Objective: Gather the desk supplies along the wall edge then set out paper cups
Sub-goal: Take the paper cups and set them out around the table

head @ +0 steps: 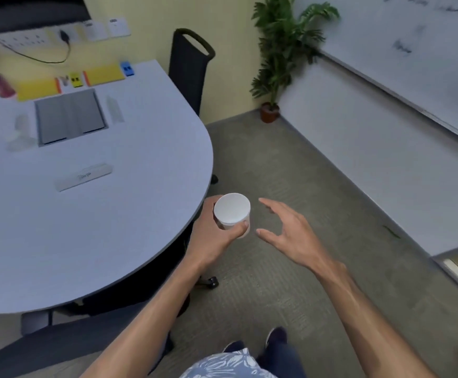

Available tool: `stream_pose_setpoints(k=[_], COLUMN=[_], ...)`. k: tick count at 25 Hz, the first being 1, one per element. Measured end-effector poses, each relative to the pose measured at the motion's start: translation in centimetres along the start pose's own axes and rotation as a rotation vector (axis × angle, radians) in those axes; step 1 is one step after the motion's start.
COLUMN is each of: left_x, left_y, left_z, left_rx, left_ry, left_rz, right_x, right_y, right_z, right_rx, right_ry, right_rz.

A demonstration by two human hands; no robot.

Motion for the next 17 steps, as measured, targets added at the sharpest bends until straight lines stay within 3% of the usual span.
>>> stream_pose_setpoints(k=[9, 17], left_x=[-3.7, -5.7], left_y=[9.3, 14.2], left_z=[-1.6, -3.0], left_rx=[-0.006, 0.026], left_ry=[-0.020, -0.079], left_rz=[-0.355, -0.665], right_x=[2.5, 3.2], right_y=[15.2, 24.4], right_z=[-3.0, -3.4], right_rx=[0.373, 0.596], right_ry=[0.200, 0.312], right_rz=[0.215, 0.402])
Point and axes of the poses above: each hand's wrist, its own y-axis towards the middle knuckle, its own x-axis out of the back of the hand, z = x × y, the point moved 3 cm from there along y, towards the middle knuckle, and after that the axes turned 8 degrees about -y, right-handed, at the moved point
